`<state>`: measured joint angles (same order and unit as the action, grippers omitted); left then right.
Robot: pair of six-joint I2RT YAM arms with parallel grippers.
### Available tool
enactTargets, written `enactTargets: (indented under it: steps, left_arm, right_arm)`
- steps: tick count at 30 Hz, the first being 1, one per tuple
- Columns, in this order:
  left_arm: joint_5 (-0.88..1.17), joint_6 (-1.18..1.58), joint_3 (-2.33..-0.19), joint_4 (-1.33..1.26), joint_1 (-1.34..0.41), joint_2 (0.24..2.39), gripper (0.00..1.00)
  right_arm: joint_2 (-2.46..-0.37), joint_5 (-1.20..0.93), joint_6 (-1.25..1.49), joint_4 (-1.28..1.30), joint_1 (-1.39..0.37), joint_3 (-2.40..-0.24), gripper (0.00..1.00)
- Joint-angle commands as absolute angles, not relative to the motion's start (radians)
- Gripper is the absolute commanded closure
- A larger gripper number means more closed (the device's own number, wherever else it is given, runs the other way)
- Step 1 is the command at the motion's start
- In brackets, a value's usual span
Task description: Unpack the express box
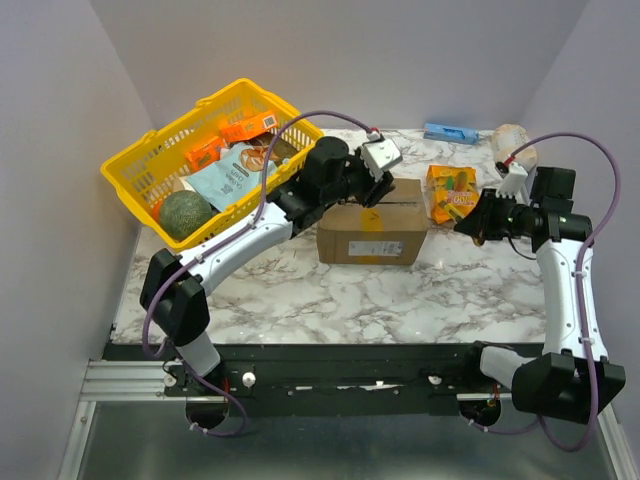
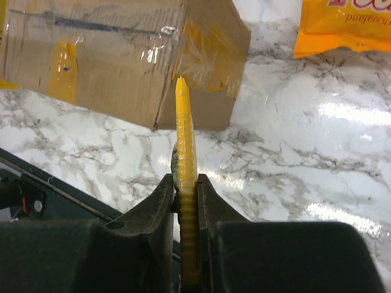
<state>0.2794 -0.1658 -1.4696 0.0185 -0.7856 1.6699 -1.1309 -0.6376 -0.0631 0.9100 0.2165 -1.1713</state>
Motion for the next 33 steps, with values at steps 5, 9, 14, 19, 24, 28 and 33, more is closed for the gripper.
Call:
enactTargets:
  steps: [5,9,14,19,24,28,33]
  left_arm:
    - [0.334,-0.163,-1.696,0.156,-0.626,1.888,0.43]
    - [0.305,-0.108,-1.838,0.129,-0.604,2.025,0.41]
    - [0.334,-0.1,-1.875,0.113,-0.604,2.083,0.39]
    - [0.347,-0.161,-1.818,0.196,-0.604,2.059,0.45]
    - [0.414,-0.175,-1.697,0.325,-0.601,1.944,0.5]
    - [0.474,-0.164,-1.559,0.385,-0.603,1.83,0.53]
    - [0.537,-0.186,-1.399,0.442,-0.655,1.688,0.53]
  right_arm:
    - [-1.039,-0.911,-0.335,0.79,0.201,-1.034,1.0]
    - [-1.022,-1.025,-0.721,0.965,0.16,-0.987,1.0]
    - [-1.025,-0.878,-0.827,0.933,0.055,-0.885,1.0]
    - [-1.075,-0.74,-0.642,0.7,0.023,-0.854,0.99]
    - [-1.176,-0.635,-0.468,0.534,0.023,-0.914,1.0]
    - [-1.293,-0.615,-0.439,0.476,0.023,-1.041,1.0]
    - [-1.442,-0.678,-0.398,0.472,0.014,-1.218,1.0]
